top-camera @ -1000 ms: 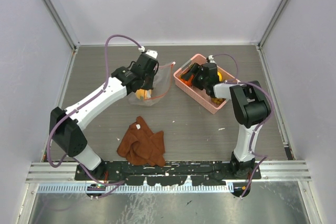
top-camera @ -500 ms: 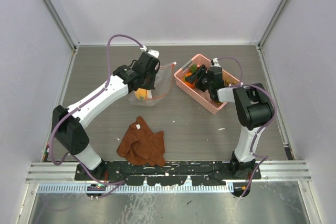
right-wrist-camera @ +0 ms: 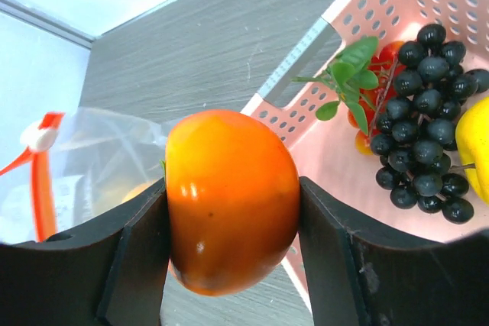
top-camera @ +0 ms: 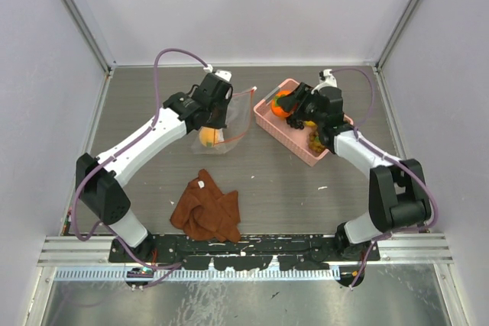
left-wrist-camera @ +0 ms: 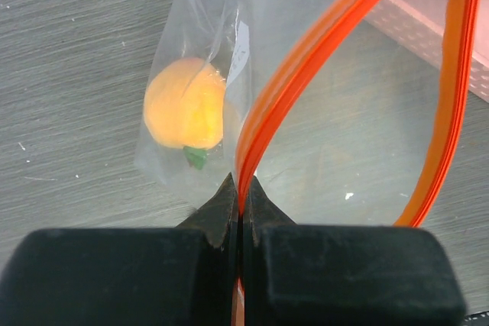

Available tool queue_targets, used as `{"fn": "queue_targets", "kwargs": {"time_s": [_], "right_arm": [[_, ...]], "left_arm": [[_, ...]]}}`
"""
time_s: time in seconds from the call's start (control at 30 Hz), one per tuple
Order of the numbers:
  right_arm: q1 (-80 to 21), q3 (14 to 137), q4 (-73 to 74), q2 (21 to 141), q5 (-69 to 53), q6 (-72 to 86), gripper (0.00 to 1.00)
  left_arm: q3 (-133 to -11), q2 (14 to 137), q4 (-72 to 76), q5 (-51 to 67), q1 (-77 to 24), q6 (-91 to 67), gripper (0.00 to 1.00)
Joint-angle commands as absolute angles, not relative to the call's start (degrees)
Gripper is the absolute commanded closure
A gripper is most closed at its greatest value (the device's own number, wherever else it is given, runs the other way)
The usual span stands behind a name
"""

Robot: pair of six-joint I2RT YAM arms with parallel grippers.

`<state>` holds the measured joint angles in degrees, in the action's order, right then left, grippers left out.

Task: Place the food in the zip-top bag and seal the zipper
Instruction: Pick up the fake fruit from the bin, then place the fake fruit in the zipper food storage bag.

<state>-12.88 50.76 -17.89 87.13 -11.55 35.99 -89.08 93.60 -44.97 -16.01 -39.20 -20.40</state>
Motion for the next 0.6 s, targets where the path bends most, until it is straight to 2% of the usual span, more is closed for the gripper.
{"fn": "queue_targets", "kwargs": {"time_s": [0.0,0.3,0.57], "right_arm": [[-13.4,50.3,-14.1,79.4,-10.8,33.3,0.55],[-20.4,53.2,-6.3,68.1,-8.7,30.3,0.54],[-32.8,56.5,-5.9,68.0,-1.6,29.5,0.54]], "left_arm": [[-91.9,93.4,-44.1,-14.1,-38.9,-22.2,1.0],[-92.8,94.8,-44.7,-12.7,-39.0,-24.5,1.0],[-93.3,94.8,-44.8,-11.4,-39.0,-25.9,1.0]]}}
